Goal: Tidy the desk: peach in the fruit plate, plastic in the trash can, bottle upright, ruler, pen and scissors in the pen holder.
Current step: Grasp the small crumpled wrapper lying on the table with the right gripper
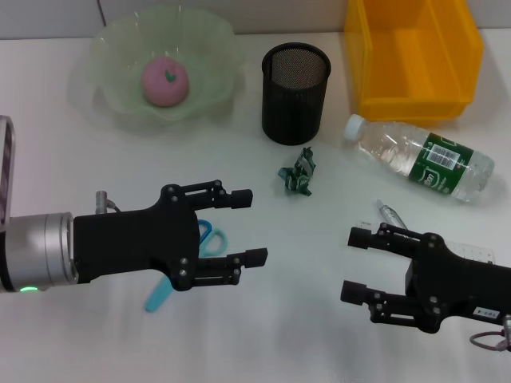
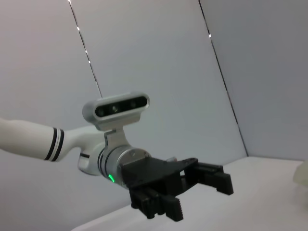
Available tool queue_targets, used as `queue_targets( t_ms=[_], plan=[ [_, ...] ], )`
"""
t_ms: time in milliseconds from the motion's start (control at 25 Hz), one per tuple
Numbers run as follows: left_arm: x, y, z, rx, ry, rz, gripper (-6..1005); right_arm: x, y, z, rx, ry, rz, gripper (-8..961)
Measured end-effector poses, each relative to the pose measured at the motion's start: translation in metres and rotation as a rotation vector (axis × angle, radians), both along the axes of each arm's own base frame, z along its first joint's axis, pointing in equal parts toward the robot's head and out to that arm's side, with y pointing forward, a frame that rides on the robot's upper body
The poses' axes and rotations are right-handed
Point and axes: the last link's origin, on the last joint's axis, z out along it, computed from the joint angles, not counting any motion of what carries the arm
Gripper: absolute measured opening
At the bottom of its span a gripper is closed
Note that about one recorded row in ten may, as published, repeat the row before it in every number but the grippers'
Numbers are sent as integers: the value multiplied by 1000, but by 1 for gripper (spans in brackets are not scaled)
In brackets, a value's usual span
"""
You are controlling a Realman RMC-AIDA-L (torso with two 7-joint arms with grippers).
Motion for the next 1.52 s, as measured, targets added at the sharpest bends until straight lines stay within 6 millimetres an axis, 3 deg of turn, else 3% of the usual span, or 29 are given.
queue_targets(
  t_ms=[720, 960, 1160, 1320, 1360, 1520],
  plan=[
    [0, 0, -2, 5, -5, 5, 734, 4, -8, 12, 57, 50, -14, 780],
    [-1, -1, -3, 4, -4, 12, 734, 8, 1, 31, 60, 41, -54, 780],
    [-2, -1, -3, 5, -4, 13, 734, 6, 19, 53, -3, 2, -123, 779],
    [-1, -1, -3, 6, -3, 11, 734, -7, 51, 80, -66, -68, -231, 779],
    [-1, 0, -3, 6, -3, 10, 734, -7, 51, 80, -66, -68, -231, 779],
    [0, 0, -4, 5, -3, 5, 734, -27, 85, 98, -142, -256, -332, 779]
  ],
)
